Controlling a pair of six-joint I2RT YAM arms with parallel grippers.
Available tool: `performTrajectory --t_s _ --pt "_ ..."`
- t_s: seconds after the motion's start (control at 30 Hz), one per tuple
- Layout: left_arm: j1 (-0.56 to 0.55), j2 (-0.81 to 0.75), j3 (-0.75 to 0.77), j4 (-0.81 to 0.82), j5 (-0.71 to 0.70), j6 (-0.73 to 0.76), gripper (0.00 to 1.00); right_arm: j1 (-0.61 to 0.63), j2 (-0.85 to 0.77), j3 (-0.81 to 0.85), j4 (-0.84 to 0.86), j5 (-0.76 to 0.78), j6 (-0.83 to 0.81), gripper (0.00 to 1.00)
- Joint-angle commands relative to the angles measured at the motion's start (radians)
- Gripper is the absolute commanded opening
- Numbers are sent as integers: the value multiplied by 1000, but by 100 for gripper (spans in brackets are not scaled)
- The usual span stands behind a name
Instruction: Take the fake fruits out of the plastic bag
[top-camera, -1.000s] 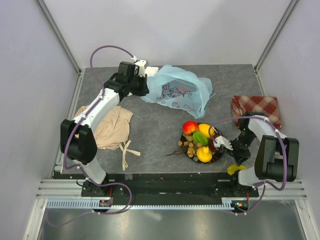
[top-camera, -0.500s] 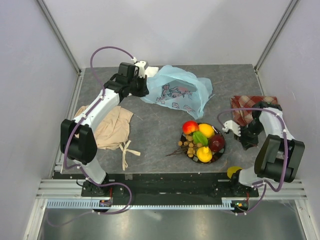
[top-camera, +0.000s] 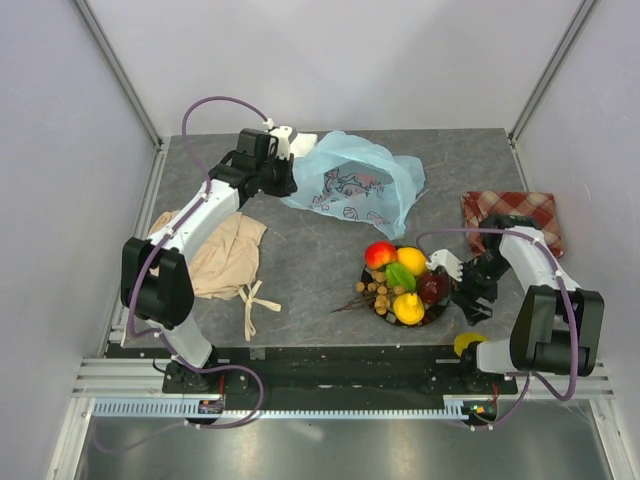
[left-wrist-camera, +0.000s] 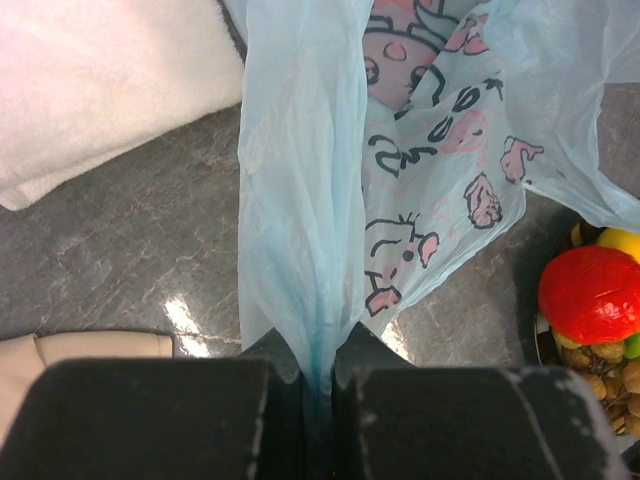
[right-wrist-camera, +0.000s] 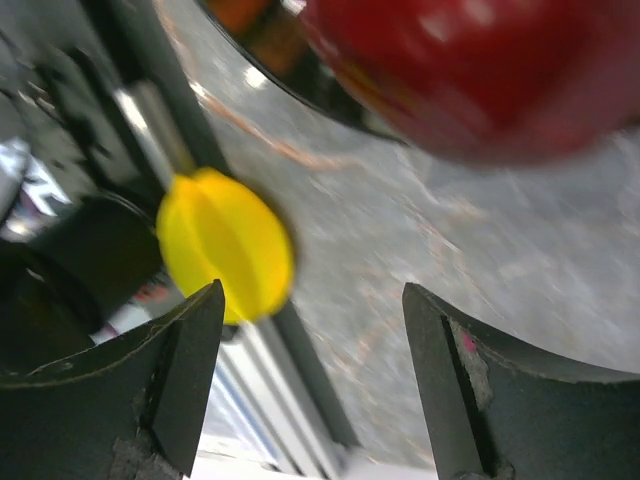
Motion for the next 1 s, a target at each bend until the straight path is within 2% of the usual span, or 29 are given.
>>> performTrajectory --t_s 0.0,0.2,0.27,0.3,0.43,0.53,0.57,0.67,0.73,0.83,0.97 --pt "10 -36 -23 30 7 52 2 74 -62 -63 -135 -102 160 81" --pt "17 -23 -23 26 -4 63 2 82 -24 -74 -135 -61 217 82" --pt "17 -25 -21 29 -15 68 2 82 -21 -80 -135 -56 179 83" --pt "19 -23 -23 29 -19 71 2 83 -24 -87 -135 -55 153 91" --pt "30 -23 -20 29 -33 78 2 116 13 -104 -131 -51 121 98" --pt "47 -22 -26 29 -33 71 2 146 5 -107 -132 -53 99 98" --pt "50 -23 -27 29 -33 69 2 198 -1 -107 -132 -51 88 98" --pt "54 -26 -21 26 -24 66 1 252 -45 -112 -130 -3 43 93" --pt "56 -28 -12 24 -7 60 2 241 -126 -135 -131 33 -8 96" --pt "56 -23 -3 24 14 49 2 234 -211 -155 -130 47 -158 95" --pt "56 -23 -3 24 27 45 2 217 -202 -156 -130 41 -160 91"
